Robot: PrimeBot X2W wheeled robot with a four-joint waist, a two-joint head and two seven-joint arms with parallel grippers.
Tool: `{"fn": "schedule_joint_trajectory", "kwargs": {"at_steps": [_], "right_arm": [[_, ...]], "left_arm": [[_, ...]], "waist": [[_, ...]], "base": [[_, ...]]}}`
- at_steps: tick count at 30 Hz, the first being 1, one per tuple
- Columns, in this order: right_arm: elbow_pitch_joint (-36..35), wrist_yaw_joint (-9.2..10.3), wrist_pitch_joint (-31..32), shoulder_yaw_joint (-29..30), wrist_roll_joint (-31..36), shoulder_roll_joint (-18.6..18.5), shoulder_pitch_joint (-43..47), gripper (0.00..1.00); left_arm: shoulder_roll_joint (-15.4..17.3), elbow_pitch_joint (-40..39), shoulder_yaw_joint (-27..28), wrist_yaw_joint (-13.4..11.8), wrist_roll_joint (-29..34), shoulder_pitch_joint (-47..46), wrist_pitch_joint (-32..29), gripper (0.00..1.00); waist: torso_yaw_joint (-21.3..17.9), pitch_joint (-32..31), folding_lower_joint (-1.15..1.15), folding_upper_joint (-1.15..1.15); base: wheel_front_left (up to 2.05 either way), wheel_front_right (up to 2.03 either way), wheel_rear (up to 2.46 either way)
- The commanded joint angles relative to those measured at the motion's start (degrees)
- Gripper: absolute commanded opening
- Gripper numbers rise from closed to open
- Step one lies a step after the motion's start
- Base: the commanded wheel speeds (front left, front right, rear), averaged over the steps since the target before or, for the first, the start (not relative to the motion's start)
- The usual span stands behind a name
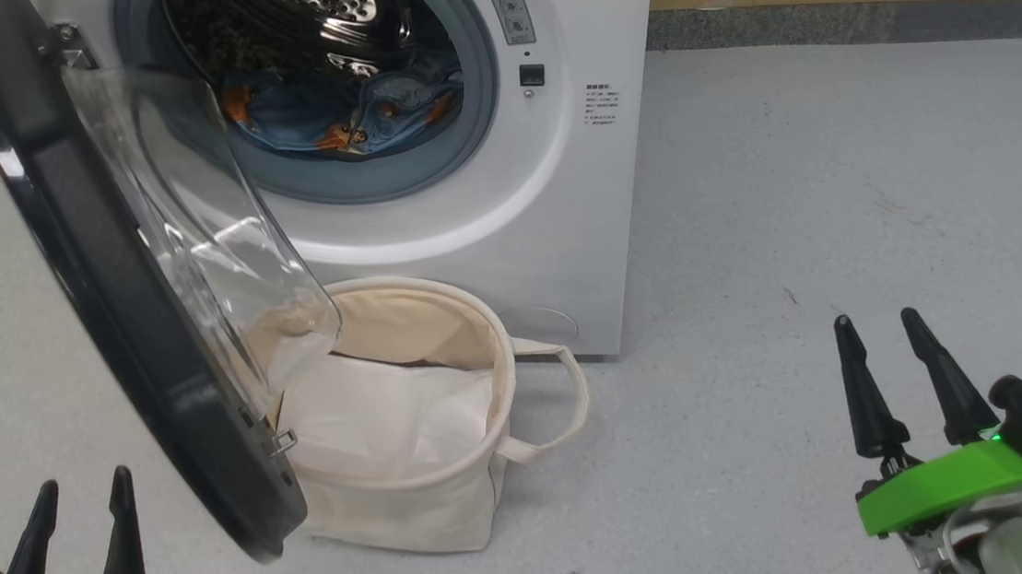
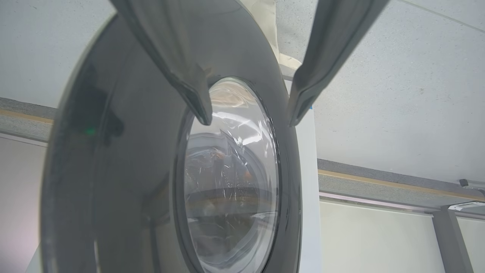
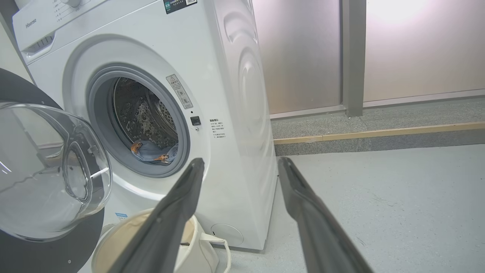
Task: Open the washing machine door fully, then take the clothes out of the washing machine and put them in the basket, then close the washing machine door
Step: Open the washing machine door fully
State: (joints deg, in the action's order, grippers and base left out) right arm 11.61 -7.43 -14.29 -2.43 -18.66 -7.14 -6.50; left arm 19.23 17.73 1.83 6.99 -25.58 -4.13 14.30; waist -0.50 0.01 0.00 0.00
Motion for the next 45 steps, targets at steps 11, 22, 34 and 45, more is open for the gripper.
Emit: {"fn": "schedule_joint_trajectory", "kwargs": {"at_steps": [11,22,34,45], "right_arm": [[-0.36,-0.06,-0.71,-1.25,-0.70,0.35,-1.56,1.00],[0.36,-0.06,-0.71,-2.10,-0.57,0.23,-1.89,1.00],[1.19,-0.06,-0.71,-2.89,0.13,0.24,-2.55,1.00],[2.57,-0.06,-0.71,-1.96,0.71,0.10,-2.79,1.00]], "left_arm": [[2.68,-0.75,2.09,-0.25,-0.64,-2.89,0.66,1.00],[3.01,-0.39,2.08,-0.06,-0.74,-3.51,0.68,1.00],[2.91,-0.99,3.25,0.16,-1.19,-4.05,0.69,0.99],[2.63,-5.03,7.90,-1.14,-5.00,-5.98,0.68,0.00]], "waist": [[-0.16,-0.09,0.00,0.00],[0.03,0.04,0.00,0.00],[0.26,0.14,0.00,0.00],[1.89,-0.38,0.00,0.00]], "base": [[0.00,0.00,0.00],[0.00,0.00,0.00],[0.00,0.00,0.00],[0.00,0.00,0.00]]}}
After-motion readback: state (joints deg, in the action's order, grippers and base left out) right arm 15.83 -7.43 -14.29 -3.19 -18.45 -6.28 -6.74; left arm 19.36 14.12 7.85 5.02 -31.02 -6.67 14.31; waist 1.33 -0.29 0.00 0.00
